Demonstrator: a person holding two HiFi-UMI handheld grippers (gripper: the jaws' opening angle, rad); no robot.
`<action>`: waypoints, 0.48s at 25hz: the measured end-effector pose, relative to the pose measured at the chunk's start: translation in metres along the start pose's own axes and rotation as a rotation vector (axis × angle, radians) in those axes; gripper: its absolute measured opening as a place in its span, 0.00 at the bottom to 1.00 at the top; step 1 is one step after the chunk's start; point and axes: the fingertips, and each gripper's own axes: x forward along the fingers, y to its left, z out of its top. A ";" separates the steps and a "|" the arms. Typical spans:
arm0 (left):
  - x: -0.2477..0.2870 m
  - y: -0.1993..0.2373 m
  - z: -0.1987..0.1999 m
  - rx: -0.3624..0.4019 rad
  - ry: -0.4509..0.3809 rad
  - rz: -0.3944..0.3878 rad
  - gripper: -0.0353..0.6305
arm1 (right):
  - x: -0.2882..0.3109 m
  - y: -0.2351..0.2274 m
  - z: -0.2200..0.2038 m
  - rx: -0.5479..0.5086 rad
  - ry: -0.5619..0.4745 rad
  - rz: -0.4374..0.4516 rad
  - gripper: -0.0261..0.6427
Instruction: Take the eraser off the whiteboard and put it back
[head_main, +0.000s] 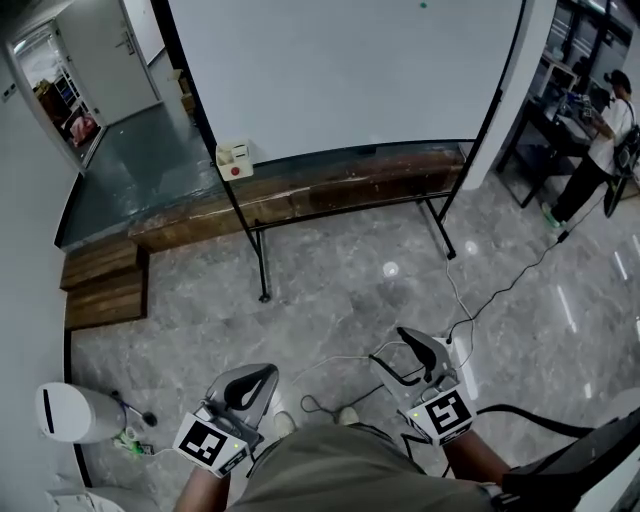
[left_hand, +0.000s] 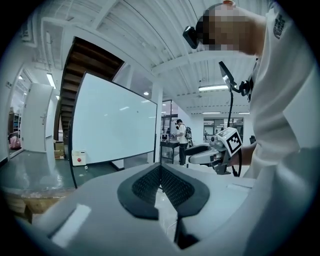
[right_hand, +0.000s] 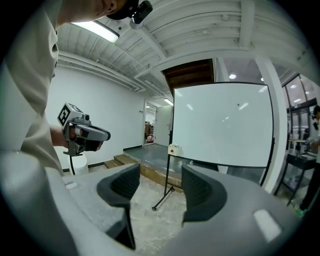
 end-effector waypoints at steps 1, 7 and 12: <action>-0.003 0.002 0.002 0.002 -0.005 -0.004 0.06 | 0.001 0.005 0.002 0.000 -0.002 0.002 0.43; -0.026 0.012 -0.005 -0.022 -0.015 0.001 0.06 | 0.012 0.040 0.019 -0.024 -0.006 0.035 0.43; -0.045 0.024 -0.016 -0.036 -0.006 0.022 0.06 | 0.020 0.065 0.028 -0.035 -0.011 0.062 0.43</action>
